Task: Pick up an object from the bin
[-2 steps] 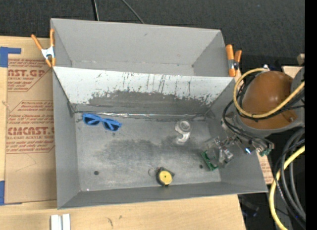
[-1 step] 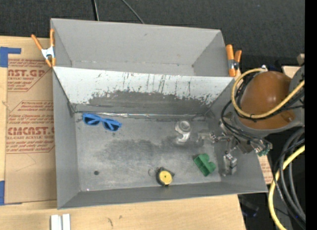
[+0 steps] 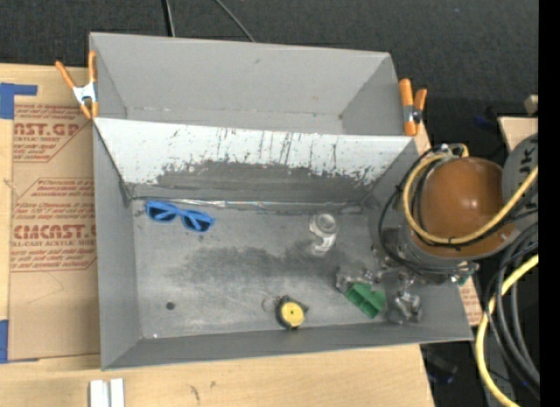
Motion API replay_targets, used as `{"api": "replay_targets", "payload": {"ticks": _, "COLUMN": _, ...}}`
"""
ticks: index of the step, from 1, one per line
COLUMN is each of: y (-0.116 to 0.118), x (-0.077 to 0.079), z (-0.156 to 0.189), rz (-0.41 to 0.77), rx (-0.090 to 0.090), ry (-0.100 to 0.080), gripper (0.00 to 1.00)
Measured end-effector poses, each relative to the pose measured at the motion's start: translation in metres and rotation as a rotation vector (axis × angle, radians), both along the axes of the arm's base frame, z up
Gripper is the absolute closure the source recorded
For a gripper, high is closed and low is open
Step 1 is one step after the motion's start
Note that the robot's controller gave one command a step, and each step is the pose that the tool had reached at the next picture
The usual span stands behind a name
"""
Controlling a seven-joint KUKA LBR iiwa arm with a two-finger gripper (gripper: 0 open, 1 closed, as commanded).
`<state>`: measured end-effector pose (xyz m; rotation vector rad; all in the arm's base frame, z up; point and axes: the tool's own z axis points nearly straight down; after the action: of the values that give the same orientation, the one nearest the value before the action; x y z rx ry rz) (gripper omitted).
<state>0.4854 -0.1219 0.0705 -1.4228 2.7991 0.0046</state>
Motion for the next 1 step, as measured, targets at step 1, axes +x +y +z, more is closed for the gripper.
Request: {"api": "replay_targets", "payload": {"ticks": 1, "y": -0.0003, "x": 0.0006, "z": 0.0015, "rz": -0.001, "rx": -0.001, "ry": 0.0, "gripper": 1.0}}
